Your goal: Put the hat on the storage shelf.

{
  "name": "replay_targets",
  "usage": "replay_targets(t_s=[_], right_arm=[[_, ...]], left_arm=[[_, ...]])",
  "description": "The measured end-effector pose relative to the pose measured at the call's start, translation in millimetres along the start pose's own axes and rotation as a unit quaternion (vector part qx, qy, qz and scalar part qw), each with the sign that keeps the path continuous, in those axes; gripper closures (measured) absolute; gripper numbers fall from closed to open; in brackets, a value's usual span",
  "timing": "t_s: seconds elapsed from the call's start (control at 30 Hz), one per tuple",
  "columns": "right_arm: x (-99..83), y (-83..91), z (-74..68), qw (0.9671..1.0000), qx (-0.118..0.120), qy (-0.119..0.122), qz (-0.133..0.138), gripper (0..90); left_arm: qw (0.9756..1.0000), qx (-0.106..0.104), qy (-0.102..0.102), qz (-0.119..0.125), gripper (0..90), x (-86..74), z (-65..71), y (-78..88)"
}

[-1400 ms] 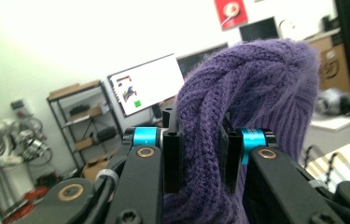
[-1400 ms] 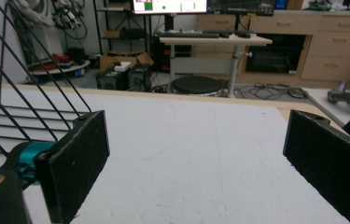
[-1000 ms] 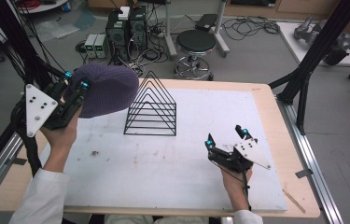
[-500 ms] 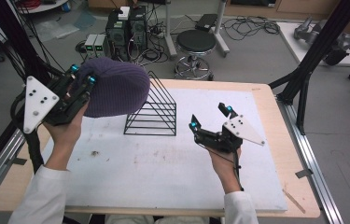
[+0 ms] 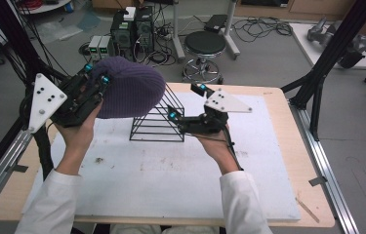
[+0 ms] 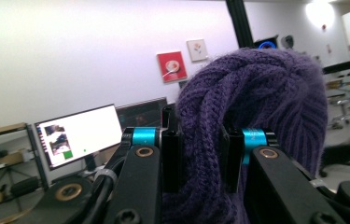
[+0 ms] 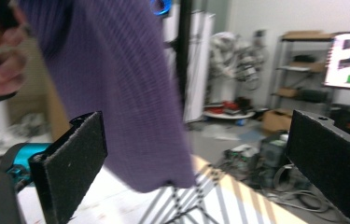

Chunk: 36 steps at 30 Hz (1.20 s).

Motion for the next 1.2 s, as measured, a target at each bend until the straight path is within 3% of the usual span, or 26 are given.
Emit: replay_targets(t_s=[0.07,0.13,0.17,0.23,0.3,0.4,0.47,0.5,0.67,0.97,1.2], right_arm=[[-0.7,-4.1,-2.7,0.9999,0.010,-0.003,-0.004,4.7],[-1.4,-18.9,-13.3,0.9991,0.041,0.009,-0.012,5.2],[-1.4,-18.9,-13.3,0.9991,0.041,0.009,-0.012,5.2],[2.7,-27.7,-22.0,0.9981,0.056,0.026,-0.011,18.5],[5.9,-27.3,-24.5,0.9978,0.056,0.033,-0.008,38.6],[9.9,-21.9,-23.8,0.9984,0.045,0.032,-0.012,59.5],[11.0,-20.3,-23.3,0.9986,0.043,0.029,-0.012,63.6],[13.6,-15.3,-19.7,0.9989,0.039,0.023,-0.014,74.3],[16.9,-11.1,-12.2,0.9989,0.029,0.021,-0.031,78.9],[31.0,-14.7,4.7,0.9976,-0.031,0.033,-0.053,80.0],[30.6,-21.3,16.0,0.9964,-0.052,0.014,-0.066,80.0]], left_arm=[[1.0000,-0.008,0.000,0.004,75.8,3.0,4.1,0.4],[0.9997,-0.022,0.008,0.011,75.8,9.1,10.1,1.3],[0.9997,-0.022,0.008,0.011,75.8,9.1,10.1,1.3],[0.9990,-0.037,0.015,0.019,75.7,16.2,15.0,2.8],[0.9988,-0.041,0.012,0.023,75.5,19.9,16.8,4.0],[0.9988,-0.041,0.010,0.025,75.5,22.5,17.4,3.9],[0.9988,-0.041,0.009,0.024,75.5,22.6,16.7,3.4],[0.9989,-0.040,0.010,0.022,75.5,21.8,15.3,1.6],[0.9992,-0.036,0.006,0.020,75.5,18.3,10.2,-5.3],[0.9996,-0.027,0.001,0.013,75.6,18.0,-8.2,-32.2],[0.9998,-0.018,-0.002,-0.001,75.5,11.0,-19.3,-49.3]])
Point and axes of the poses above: each handheld gripper's, and its own axes: y roughly backward along the jaws, x roughly out of its top, z roughly to its right, the point moved 7 cm from there along -y, roughly forward along the jaws, and after that the axes turned 10 degrees about y, right-handed, at the moved point
